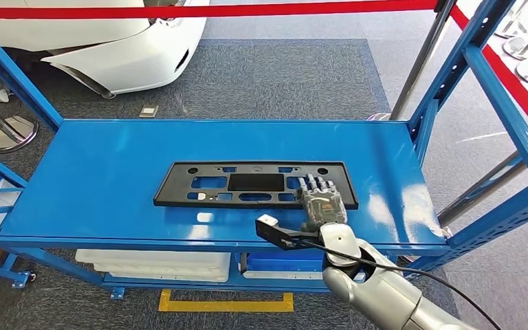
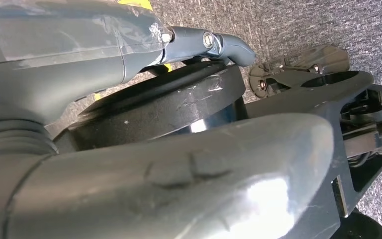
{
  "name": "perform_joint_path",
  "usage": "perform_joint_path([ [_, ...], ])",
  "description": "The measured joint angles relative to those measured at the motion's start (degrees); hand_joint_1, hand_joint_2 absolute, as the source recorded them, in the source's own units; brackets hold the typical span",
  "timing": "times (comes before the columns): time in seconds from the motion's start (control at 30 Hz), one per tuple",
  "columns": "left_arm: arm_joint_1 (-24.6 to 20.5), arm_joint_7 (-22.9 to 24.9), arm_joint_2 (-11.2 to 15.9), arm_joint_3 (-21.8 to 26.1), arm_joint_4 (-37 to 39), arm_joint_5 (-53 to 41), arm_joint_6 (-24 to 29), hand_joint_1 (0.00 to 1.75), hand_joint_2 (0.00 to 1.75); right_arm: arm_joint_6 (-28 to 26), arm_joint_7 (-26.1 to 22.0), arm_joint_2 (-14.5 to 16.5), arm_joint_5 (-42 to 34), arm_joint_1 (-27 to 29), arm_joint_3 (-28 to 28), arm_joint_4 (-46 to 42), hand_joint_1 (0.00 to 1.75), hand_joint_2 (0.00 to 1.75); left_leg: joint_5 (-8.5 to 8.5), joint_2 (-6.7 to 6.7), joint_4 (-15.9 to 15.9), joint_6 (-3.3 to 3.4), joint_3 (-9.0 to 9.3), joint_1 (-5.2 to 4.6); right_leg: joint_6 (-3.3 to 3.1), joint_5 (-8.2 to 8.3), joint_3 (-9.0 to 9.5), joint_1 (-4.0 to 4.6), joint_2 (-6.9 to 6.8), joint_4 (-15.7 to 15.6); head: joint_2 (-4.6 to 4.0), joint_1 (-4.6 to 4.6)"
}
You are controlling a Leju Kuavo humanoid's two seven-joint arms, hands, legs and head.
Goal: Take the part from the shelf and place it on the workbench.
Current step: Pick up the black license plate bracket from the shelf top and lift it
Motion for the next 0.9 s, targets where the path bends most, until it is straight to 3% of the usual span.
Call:
perform_joint_path([
  [0.37,0.1,-0.5,0.0,0.0,0.0,-0.1,-0.1,0.00,0.00,-2.8,-0.1,-0.4,1.8,-0.5,-0.2,2.1,1.75,1.75,0.00,-0.01,0.0,0.00,-0.02,-0.01,0.00,0.00,-0.01,-0.01,0.00,0.0,0.00,0.02],
  [0.53,0.2,-1.6,0.0,0.0,0.0,0.3,-0.1,0.00,0.00,-6.7,0.1,-1.6,8.3,-2.7,-0.3,5.2,1.75,1.75,0.00,-0.01,0.0,0.00,-0.02,0.00,0.00,0.00,-0.01,0.00,0.00,0.0,0.00,-0.02],
  [0.9,0.3,-3.9,0.0,0.0,0.0,1.5,0.3,0.00,0.00,-10.2,0.1,-2.6,9.4,-3.1,-1.3,5.5,1.75,1.75,0.00,-0.01,0.0,0.01,-0.03,-0.01,0.01,0.00,-0.03,-0.01,-0.01,0.0,0.00,0.02],
])
